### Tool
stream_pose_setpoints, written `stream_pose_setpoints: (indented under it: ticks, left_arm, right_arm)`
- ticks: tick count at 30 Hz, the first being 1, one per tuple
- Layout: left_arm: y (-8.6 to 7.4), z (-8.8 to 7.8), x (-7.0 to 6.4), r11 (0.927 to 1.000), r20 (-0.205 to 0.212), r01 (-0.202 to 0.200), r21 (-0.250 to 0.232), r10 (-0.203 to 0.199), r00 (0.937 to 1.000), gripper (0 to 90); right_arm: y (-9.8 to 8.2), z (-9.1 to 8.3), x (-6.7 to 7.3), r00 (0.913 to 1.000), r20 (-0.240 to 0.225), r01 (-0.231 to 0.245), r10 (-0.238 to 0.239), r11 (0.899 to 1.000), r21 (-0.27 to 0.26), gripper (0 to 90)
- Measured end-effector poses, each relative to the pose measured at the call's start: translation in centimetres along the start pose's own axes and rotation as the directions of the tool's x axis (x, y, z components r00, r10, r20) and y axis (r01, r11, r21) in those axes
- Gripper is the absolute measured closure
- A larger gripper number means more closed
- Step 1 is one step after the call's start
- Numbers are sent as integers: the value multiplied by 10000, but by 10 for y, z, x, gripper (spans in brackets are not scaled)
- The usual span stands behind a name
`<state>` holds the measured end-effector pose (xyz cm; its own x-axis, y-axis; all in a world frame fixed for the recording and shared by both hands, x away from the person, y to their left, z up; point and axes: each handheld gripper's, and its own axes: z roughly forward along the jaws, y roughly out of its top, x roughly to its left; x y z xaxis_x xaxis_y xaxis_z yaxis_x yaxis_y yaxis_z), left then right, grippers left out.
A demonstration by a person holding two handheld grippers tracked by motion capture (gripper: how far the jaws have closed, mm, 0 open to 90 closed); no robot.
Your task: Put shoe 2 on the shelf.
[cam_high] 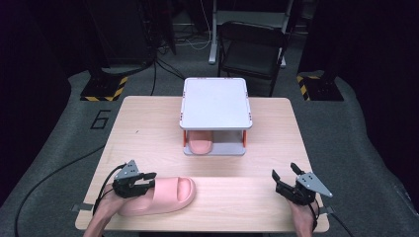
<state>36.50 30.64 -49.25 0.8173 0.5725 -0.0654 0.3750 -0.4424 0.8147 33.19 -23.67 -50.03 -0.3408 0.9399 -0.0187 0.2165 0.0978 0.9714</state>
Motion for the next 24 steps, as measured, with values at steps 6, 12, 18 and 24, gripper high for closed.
stream_pose_setpoints:
  ticks: [6,12,18,24]
  left_arm:
    - [3,2,-3,9998,-104,171,28,-171,9998,760]
    - [10,6,-12,9981,-707,460,-415,-489,9963,813]
    - [24,24,-26,9913,-823,823,-1032,-909,9925,823]
    - [46,45,-40,9829,-979,995,-1547,-1155,9885,825]
  right_arm:
    - [2,2,5,9998,-174,120,-120,9999,26,231]
    - [14,6,13,9980,-413,478,-480,9988,-59,239]
    - [38,19,20,9951,-825,516,-541,9981,-326,249]
    - [80,39,28,9883,-1424,497,-548,9980,-389,249]
